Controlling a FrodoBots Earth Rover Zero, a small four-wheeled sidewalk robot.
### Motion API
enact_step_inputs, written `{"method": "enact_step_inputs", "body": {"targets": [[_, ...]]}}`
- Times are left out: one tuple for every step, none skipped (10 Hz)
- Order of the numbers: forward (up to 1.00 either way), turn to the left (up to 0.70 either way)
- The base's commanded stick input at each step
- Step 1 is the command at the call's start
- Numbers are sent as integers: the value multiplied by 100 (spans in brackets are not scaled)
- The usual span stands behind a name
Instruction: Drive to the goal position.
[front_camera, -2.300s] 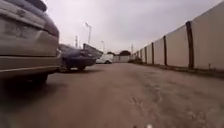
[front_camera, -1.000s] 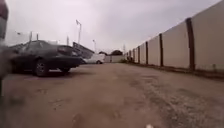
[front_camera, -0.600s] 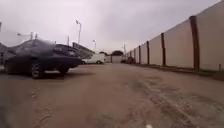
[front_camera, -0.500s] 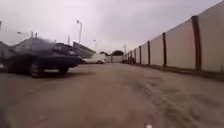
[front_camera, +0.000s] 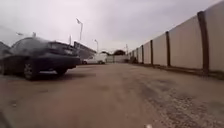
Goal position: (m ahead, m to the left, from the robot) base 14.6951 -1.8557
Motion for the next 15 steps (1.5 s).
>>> {"method": "enact_step_inputs", "body": {"targets": [[85,-1],[85,1],[85,1],[85,1],[85,1],[85,1],[85,1],[85,1],[85,-3],[85,-13],[85,-22],[85,-32],[85,1],[85,1],[85,1]]}}
